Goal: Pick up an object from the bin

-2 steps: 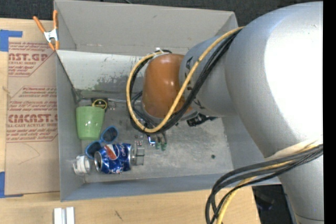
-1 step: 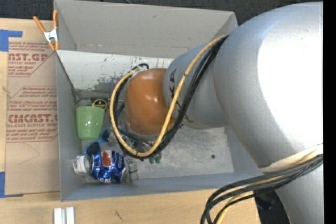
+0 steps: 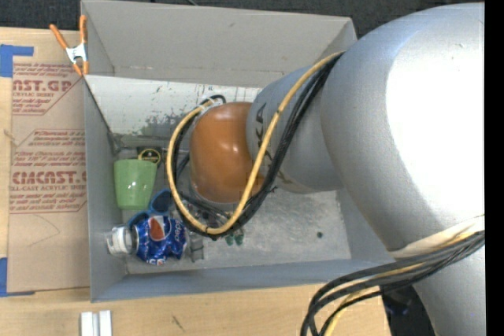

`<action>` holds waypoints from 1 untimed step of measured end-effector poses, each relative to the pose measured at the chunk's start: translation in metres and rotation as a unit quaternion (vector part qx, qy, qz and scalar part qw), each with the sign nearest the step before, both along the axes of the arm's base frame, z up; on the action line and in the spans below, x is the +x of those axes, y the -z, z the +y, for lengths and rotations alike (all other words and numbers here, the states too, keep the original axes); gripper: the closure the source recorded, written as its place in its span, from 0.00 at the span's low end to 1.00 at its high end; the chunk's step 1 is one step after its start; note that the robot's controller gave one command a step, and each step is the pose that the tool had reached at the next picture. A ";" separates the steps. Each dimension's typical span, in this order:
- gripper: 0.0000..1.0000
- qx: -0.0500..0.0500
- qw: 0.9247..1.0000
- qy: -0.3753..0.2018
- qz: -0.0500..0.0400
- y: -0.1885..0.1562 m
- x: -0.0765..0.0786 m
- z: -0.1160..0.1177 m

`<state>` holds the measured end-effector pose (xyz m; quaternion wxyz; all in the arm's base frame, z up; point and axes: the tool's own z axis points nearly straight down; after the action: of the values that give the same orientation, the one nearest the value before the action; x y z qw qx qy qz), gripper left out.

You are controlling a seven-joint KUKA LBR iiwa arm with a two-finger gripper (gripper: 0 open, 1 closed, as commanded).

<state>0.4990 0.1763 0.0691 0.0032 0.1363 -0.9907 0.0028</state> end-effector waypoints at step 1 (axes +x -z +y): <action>1.00 0.004 1.000 -0.005 -0.006 -0.082 -0.006 -0.037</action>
Offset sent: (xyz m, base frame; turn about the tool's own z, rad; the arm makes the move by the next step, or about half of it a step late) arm -0.0071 -0.0359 0.0782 -0.0127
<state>0.4932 0.1391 0.1512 -0.0031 0.1413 -0.9900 -0.0002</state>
